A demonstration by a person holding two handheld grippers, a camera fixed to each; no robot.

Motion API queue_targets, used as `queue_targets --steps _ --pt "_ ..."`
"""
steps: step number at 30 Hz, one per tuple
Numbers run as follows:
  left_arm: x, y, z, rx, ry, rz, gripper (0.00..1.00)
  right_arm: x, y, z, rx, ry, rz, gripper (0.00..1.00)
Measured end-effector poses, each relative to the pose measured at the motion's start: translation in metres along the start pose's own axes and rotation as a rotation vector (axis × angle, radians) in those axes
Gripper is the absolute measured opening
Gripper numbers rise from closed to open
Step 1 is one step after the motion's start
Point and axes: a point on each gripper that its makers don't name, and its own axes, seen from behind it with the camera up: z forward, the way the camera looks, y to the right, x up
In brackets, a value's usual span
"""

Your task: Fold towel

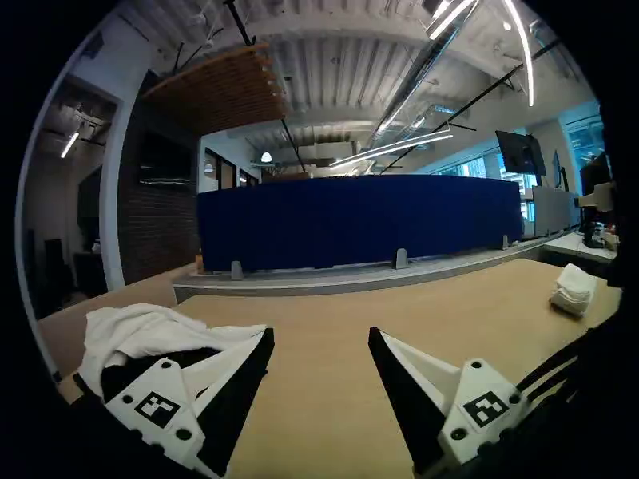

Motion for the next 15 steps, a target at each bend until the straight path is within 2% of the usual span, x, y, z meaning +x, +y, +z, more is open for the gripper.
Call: queue_targets --steps 5,15 --pt "-0.013 -0.012 0.000 0.020 0.017 -0.015 0.87 -0.012 -0.008 0.005 0.018 -0.002 -0.001 1.00" --pt "-0.024 -0.020 -0.001 0.032 0.037 -0.042 0.87 -0.019 -0.024 0.011 0.046 -0.006 -0.031 1.00"
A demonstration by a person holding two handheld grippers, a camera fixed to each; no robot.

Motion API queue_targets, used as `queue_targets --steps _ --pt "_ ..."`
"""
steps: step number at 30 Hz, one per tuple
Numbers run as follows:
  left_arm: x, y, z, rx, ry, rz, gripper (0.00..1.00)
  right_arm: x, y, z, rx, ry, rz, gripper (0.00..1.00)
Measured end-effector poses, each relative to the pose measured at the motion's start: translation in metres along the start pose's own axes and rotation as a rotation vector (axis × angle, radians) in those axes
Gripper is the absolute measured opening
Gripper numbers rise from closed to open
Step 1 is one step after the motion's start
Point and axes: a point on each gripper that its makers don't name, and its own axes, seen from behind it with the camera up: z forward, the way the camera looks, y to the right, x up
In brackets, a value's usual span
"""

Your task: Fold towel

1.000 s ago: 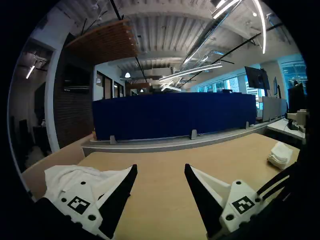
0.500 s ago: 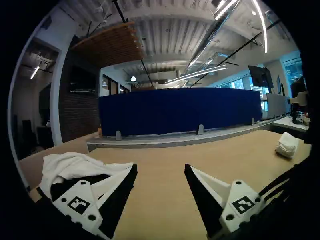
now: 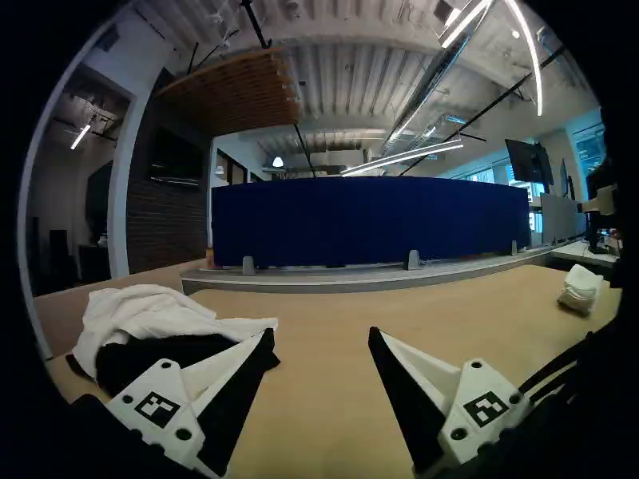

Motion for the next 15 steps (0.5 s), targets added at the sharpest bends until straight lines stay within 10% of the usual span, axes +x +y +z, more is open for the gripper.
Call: queue_targets --steps 15 --pt "0.0002 0.0012 -0.0036 -0.013 0.011 -0.018 0.87 0.0054 0.0040 -0.0007 -0.004 0.011 -0.019 1.00"
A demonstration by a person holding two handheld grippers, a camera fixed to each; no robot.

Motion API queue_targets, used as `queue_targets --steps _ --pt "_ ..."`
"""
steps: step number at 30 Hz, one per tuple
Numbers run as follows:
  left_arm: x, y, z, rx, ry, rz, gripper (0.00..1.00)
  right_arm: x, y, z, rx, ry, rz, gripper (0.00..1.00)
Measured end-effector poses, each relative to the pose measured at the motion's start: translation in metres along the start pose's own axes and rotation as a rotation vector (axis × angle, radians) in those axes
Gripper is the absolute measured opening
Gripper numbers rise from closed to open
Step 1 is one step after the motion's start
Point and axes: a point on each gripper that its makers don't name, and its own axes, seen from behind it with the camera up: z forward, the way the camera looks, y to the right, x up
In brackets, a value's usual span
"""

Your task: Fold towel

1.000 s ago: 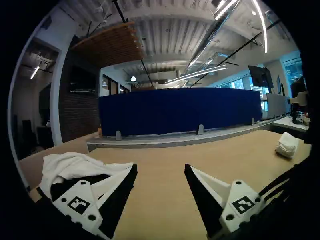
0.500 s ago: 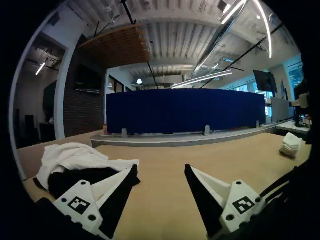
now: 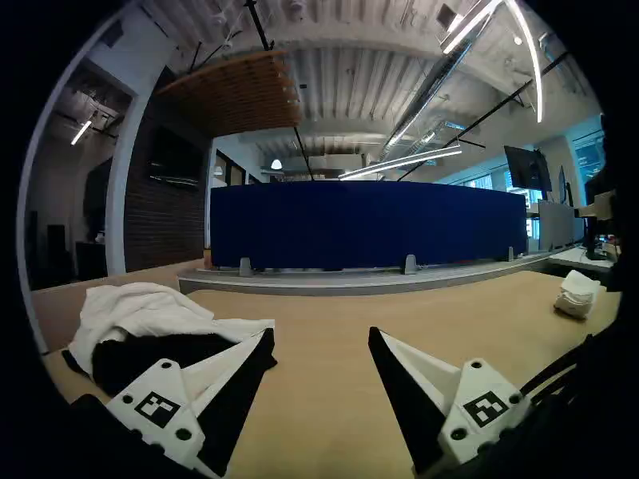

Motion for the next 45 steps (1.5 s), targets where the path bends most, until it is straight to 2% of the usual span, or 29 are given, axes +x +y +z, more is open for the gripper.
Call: queue_targets --steps 5,11,23,38,45 --pt "0.000 -0.001 -0.001 0.002 0.000 -0.002 0.87 0.003 0.012 0.003 -0.020 0.025 -0.023 1.00" --pt "0.000 -0.001 -0.001 0.002 0.000 -0.002 0.88 -0.008 0.014 0.005 -0.014 0.048 -0.024 1.00" --pt "0.000 -0.001 -0.001 0.002 -0.001 -0.002 0.89 -0.078 0.017 0.009 0.006 0.034 -0.048 1.00" --pt "-0.001 -0.002 -0.001 0.002 0.000 -0.002 0.89 -0.120 0.035 0.013 -0.020 0.035 0.014 1.00" --pt "-0.001 -0.001 -0.001 0.002 -0.001 -0.002 0.89 -0.122 0.036 0.009 -0.020 0.053 0.035 1.00"
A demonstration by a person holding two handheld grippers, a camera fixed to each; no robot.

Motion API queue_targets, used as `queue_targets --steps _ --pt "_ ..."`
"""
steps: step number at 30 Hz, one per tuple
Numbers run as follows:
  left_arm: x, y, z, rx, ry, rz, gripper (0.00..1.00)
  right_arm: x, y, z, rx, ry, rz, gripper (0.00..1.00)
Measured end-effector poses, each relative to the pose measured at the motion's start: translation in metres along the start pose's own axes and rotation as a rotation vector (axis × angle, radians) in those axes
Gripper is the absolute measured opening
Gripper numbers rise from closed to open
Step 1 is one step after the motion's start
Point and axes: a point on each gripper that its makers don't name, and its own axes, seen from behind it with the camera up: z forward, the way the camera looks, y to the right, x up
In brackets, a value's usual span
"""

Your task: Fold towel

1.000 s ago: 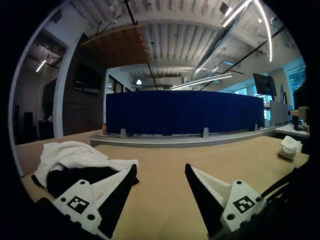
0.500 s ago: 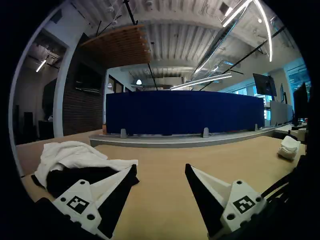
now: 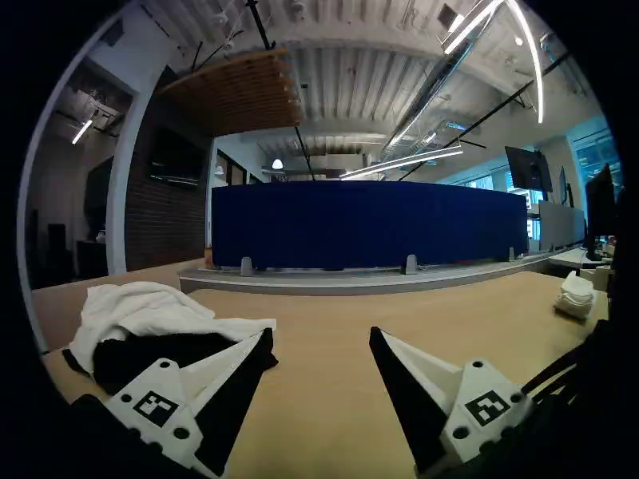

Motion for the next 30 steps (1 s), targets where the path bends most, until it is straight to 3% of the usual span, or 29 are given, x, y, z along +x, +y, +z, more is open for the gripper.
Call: queue_targets --steps 30 --pt "-0.0003 0.0001 -0.0008 0.000 0.000 0.001 0.89 0.0088 -0.0021 -0.0062 0.008 0.026 -0.003 1.00"
